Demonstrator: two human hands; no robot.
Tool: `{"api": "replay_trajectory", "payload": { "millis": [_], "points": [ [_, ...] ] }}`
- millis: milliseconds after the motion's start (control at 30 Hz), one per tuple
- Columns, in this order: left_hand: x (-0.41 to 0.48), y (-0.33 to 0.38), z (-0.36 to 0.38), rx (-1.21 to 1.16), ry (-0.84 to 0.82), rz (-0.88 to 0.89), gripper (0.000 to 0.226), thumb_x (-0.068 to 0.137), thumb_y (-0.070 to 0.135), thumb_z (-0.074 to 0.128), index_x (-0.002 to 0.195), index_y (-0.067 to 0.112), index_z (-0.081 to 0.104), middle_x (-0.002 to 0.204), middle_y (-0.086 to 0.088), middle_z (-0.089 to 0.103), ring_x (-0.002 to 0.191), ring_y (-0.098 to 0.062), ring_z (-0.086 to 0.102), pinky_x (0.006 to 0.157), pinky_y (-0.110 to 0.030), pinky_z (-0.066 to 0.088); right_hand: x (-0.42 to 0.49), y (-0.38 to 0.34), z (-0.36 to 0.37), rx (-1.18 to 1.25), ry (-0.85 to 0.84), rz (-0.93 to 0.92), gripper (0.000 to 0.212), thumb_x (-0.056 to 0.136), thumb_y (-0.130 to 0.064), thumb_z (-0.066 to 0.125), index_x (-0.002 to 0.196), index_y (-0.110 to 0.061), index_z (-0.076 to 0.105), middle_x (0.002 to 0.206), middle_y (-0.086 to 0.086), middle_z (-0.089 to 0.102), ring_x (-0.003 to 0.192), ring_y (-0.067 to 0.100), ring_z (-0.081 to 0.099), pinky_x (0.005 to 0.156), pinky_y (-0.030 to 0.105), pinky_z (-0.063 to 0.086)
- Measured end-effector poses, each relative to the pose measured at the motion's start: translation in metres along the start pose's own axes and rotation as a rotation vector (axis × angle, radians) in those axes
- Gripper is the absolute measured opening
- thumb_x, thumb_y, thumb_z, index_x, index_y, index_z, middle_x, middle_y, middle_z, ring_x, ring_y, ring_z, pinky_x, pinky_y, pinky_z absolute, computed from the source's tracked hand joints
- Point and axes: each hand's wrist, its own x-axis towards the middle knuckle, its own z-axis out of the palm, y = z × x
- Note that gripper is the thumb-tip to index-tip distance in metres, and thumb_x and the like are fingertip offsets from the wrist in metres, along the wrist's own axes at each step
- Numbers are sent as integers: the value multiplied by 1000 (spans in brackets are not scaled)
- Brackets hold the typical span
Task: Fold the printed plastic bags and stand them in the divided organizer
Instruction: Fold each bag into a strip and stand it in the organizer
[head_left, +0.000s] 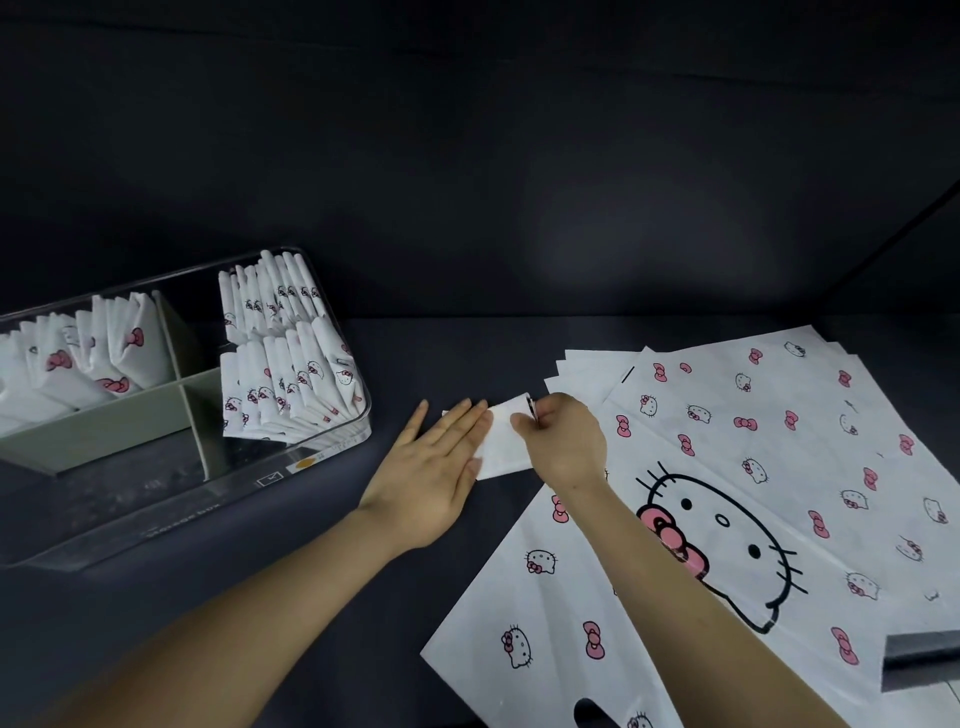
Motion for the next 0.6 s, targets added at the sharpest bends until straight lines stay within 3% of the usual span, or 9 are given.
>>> {"api": "replay_trajectory", "payload": {
  "millis": [100,167,233,300,467,533,600],
  "points": [
    [1,-4,-3,-116,-18,7,55,102,38,16,149,11,27,155,2,24,143,-11,22,116,-38,6,-1,8,-1,238,-4,3,28,86,-15,66,67,-18,46,53,-3,43,55,14,40,61,27,33],
    [2,3,-14,-387,-3,-65,59,98,43,21,150,17,17,153,13,15,144,-2,11,118,-26,0,-3,11,-8,419,-34,24,27,82,-10,71,66,-16,50,55,2,43,58,17,39,62,26,34],
    [1,14,-32,-680,3,-209,52,101,33,37,149,17,28,148,18,22,139,4,17,113,-10,7,-8,12,-20,559,-108,16,26,80,-5,73,67,-14,53,60,9,42,61,17,39,58,21,35],
    [1,20,-55,-795,21,-324,44,99,24,49,143,17,43,140,15,39,129,3,36,102,-1,22,-15,12,-35,645,-221,-28,23,79,0,73,68,-12,58,61,8,48,59,13,45,55,13,36],
    [0,11,-110,-1037,-149,-494,24,91,30,63,113,22,66,101,9,71,90,-2,65,83,-17,50,-26,-3,-65,794,-458,-79,13,79,7,67,78,-5,64,66,1,69,60,10,64,59,16,48],
    [-3,11,-130,-1229,-240,-508,16,90,19,64,105,14,69,89,-3,75,71,-5,67,62,-18,50,-29,-13,-70,803,-492,-97,9,78,6,66,81,-3,65,69,3,71,62,12,66,59,19,51],
    [-7,11,-144,-1299,-230,-512,14,90,10,64,101,10,70,86,-8,75,61,-3,63,54,-13,45,-30,-24,-69,808,-479,-100,12,77,2,69,88,-3,67,78,10,72,69,17,68,65,25,54]
  ]
}}
